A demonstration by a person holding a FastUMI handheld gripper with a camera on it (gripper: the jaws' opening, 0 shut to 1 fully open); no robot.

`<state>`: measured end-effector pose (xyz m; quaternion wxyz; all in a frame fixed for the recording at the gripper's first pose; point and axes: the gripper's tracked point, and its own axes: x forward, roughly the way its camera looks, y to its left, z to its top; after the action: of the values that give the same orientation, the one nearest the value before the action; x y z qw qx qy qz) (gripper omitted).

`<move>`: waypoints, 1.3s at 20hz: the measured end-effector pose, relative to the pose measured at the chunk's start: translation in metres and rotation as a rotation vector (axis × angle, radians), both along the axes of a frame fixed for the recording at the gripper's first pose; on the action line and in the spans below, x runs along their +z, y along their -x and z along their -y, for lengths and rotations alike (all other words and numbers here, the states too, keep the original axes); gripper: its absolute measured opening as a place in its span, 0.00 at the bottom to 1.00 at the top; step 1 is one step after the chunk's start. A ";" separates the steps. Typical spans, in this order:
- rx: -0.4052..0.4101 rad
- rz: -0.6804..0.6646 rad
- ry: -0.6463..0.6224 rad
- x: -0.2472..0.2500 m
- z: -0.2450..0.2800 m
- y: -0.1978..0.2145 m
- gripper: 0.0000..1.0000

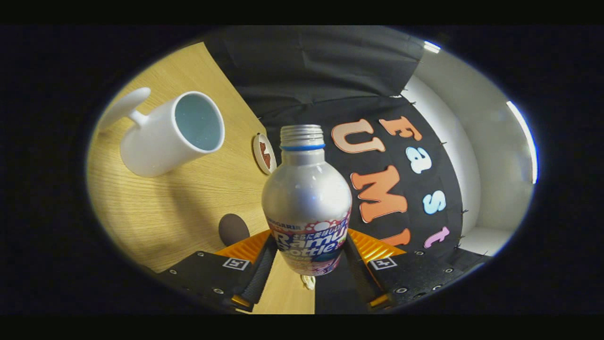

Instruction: Take the bottle from table, then pour the juice into the cup, finally place the bottle on the coaster

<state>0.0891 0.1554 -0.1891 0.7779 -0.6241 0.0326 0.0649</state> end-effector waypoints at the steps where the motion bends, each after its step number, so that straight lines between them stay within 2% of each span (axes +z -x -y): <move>1: 0.009 0.007 0.020 0.001 -0.001 0.000 0.77; 13: 0.073 0.061 0.206 0.010 -0.011 -0.001 0.77; 26: 0.119 0.066 0.341 0.020 -0.018 -0.009 0.77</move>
<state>0.0981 0.1736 -0.1688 0.6561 -0.7498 -0.0194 0.0835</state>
